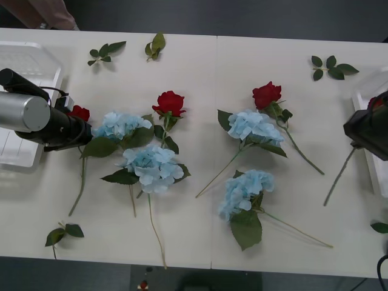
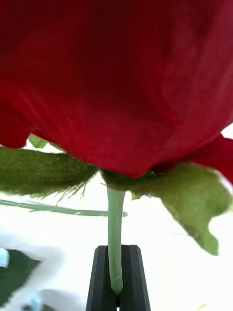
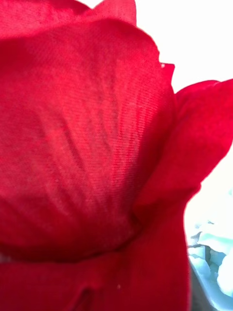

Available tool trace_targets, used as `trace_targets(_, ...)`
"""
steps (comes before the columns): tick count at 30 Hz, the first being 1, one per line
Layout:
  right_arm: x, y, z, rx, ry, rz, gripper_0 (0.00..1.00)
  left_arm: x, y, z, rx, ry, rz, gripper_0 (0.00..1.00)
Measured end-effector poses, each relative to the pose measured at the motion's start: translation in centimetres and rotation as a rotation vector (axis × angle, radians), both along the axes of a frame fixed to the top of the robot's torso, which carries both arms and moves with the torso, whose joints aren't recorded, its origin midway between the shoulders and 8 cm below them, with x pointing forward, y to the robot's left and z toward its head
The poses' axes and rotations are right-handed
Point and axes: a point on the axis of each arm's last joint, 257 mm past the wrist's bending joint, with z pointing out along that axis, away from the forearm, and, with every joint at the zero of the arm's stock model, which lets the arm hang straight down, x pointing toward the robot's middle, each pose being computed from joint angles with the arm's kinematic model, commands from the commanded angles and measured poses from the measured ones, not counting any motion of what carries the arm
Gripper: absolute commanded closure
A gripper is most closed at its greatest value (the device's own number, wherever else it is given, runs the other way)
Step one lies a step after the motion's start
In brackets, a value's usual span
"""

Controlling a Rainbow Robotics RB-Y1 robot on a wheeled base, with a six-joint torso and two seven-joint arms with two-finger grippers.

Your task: Put the red flowers into the right box and the blue flowers into the left box

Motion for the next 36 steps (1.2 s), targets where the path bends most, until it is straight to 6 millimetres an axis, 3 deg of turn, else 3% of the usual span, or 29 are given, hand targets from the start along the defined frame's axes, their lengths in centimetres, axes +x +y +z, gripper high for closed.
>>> trace_targets(3, -0.5, -2.5, 1.8, -0.045, 0.0, 0.072, 1.0, 0.1, 0.3, 0.0, 0.015, -0.003, -0.003, 0.72)
trace_targets(5, -0.9, -4.6, 3.2, -0.074, -0.006, 0.089, 1.0, 0.0, 0.4, -0.1, 0.023, -0.003, -0.005, 0.88)
trace_targets(8, -1.3, -7.2, 4.7, -0.119, -0.014, 0.105, 1.0, -0.2, 0.4, -0.5, 0.03, 0.006, -0.011, 1.0)
trace_targets(18, -2.0, -15.1, 6.6, -0.247, 0.038, 0.271, 1.0, -0.5, 0.8, -1.0, 0.061, 0.012, -0.022, 1.0)
trace_targets(25, 1.6, -18.3, 7.6, -0.335, 0.004, 0.442, 1.0, -0.4, 1.1, -0.7, 0.073, 0.005, -0.027, 1.0)
trace_targets(29, 3.4, -19.8, 7.0, -0.351, -0.021, 0.433, 1.0, 0.2, 1.1, 1.5, 0.089, -0.037, -0.059, 1.0)
trace_targets(36, 4.3, -21.5, 4.0, -0.394, -0.02, 0.492, 1.0, 2.6, 0.9, 8.8, 0.057, -0.173, -0.08, 1.0)
